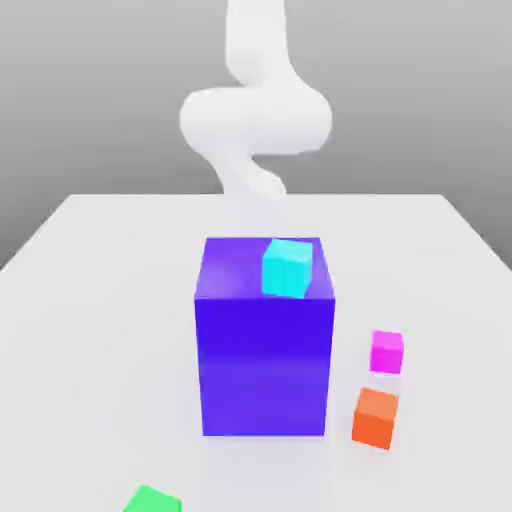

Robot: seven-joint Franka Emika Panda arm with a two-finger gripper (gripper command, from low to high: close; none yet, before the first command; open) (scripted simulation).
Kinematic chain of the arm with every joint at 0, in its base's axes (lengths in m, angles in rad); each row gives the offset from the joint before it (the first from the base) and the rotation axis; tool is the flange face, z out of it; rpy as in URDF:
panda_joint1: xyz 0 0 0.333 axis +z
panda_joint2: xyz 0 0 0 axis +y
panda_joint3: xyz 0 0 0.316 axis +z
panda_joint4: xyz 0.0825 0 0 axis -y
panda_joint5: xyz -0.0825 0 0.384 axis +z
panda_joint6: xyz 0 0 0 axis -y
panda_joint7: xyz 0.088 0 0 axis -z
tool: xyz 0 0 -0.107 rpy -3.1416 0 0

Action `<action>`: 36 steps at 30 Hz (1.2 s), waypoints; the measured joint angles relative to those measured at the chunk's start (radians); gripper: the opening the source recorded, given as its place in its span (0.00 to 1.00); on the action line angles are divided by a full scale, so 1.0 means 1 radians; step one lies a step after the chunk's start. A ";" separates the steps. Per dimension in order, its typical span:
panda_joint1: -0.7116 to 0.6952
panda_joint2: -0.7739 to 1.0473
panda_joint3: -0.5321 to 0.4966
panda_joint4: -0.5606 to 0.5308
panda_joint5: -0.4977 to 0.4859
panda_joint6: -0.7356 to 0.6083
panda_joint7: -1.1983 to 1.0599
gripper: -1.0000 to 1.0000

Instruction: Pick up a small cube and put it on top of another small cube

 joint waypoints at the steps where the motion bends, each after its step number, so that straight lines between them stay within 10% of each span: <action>1: 0.029 0.030 0.003 -0.032 0.005 0.027 -0.032 0.50; 18: 0.521 0.602 0.131 -0.598 0.058 0.523 -0.582 0.50; 27: 0.643 0.928 0.030 -0.589 -0.021 0.791 -0.569 0.50; 28: 0.664 0.963 0.012 -0.583 -0.018 0.819 -0.570 0.00; 36: 0.660 0.948 0.015 -0.585 -0.019 0.806 -0.569 0.00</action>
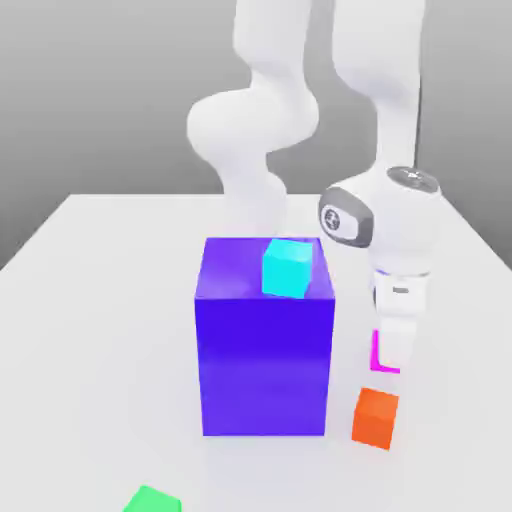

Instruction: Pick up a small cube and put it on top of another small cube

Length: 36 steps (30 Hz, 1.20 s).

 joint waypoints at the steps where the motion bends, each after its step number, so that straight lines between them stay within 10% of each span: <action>1: -0.013 -0.029 0.014 -0.005 0.006 -0.024 -0.005 0.00; 9: -0.040 -0.286 0.040 -0.027 0.060 -0.242 -0.025 0.00; 29: -0.547 0.028 -0.322 0.675 0.216 -0.619 0.367 0.00; 34: -0.599 0.177 -0.334 0.701 0.245 -0.551 0.367 0.00; 35: -0.606 0.206 -0.324 0.704 0.263 -0.527 0.355 1.00; 36: -0.606 0.206 -0.324 0.704 0.263 -0.527 0.355 1.00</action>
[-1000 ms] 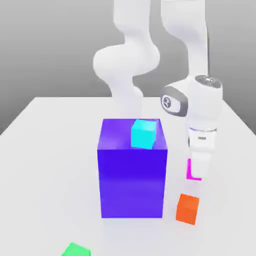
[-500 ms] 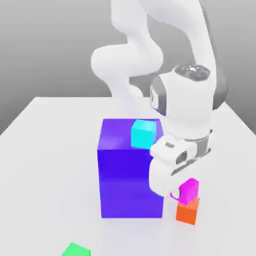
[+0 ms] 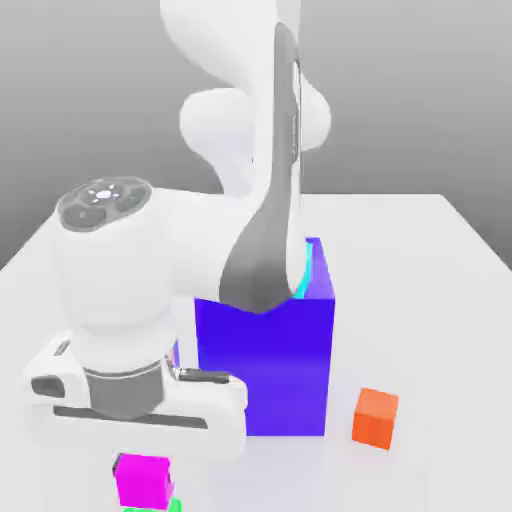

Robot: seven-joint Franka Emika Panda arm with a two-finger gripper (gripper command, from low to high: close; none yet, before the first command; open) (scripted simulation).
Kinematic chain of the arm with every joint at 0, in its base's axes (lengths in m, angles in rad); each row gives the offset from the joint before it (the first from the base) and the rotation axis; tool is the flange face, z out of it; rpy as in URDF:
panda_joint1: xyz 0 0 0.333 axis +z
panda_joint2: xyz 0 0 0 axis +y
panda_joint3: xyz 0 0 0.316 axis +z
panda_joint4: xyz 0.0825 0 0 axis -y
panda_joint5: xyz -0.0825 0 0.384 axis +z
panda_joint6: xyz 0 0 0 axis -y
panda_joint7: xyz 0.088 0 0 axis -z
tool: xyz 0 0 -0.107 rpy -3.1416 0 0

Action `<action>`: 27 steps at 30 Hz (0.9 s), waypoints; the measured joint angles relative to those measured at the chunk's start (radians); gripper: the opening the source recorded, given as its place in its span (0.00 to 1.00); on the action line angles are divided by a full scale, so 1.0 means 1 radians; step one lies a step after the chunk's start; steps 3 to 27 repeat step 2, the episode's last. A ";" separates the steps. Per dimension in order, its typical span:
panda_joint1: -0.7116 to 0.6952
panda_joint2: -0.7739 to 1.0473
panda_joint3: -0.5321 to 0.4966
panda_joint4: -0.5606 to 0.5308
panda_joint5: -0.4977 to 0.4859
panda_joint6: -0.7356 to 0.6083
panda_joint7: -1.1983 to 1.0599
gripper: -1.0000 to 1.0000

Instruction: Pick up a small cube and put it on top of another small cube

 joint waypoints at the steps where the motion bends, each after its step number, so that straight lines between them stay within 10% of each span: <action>1: 0.000 0.000 0.000 0.000 0.000 0.000 0.000 1.00; 27: 0.000 0.000 0.000 0.000 0.000 0.000 0.000 1.00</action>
